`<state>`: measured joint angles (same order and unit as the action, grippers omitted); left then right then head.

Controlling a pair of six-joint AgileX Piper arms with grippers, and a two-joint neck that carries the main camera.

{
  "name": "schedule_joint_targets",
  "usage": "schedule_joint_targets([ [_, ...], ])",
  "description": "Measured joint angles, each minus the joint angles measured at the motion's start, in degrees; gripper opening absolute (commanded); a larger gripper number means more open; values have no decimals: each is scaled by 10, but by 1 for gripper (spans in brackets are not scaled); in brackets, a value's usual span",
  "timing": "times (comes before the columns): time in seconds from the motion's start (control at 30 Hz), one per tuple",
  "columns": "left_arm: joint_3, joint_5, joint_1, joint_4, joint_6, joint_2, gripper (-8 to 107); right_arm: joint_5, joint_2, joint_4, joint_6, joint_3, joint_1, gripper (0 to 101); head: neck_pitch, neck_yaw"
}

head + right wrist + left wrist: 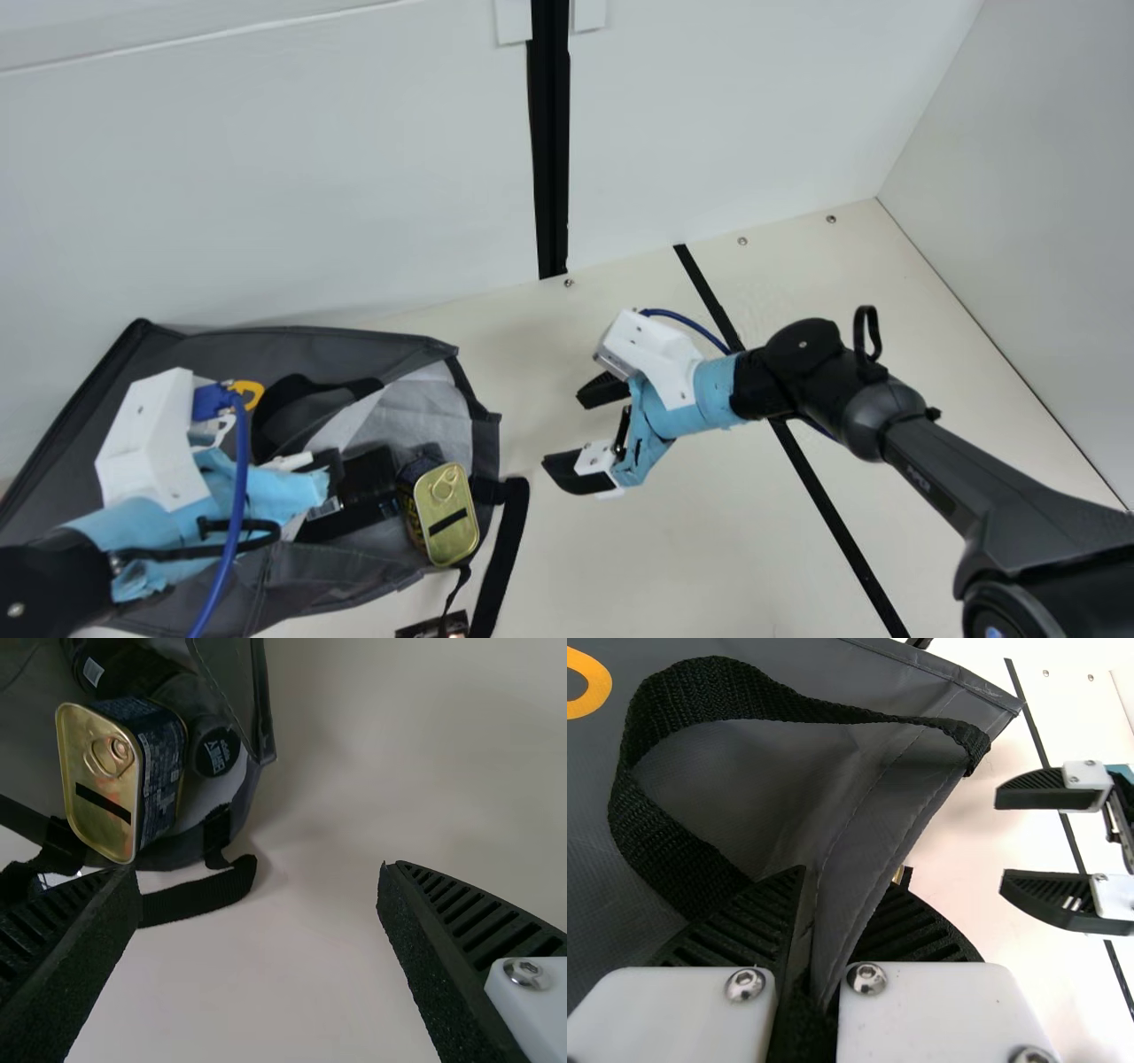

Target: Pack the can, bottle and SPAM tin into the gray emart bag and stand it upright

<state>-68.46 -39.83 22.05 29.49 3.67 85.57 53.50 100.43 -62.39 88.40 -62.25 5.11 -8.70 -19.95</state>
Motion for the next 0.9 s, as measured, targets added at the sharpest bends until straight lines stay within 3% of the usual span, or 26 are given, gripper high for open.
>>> schedule_joint_targets([
  [0.9,0,0,0,0,0,0,-8,-3,145,-51,-4,-129,-105,95,0,0],
])
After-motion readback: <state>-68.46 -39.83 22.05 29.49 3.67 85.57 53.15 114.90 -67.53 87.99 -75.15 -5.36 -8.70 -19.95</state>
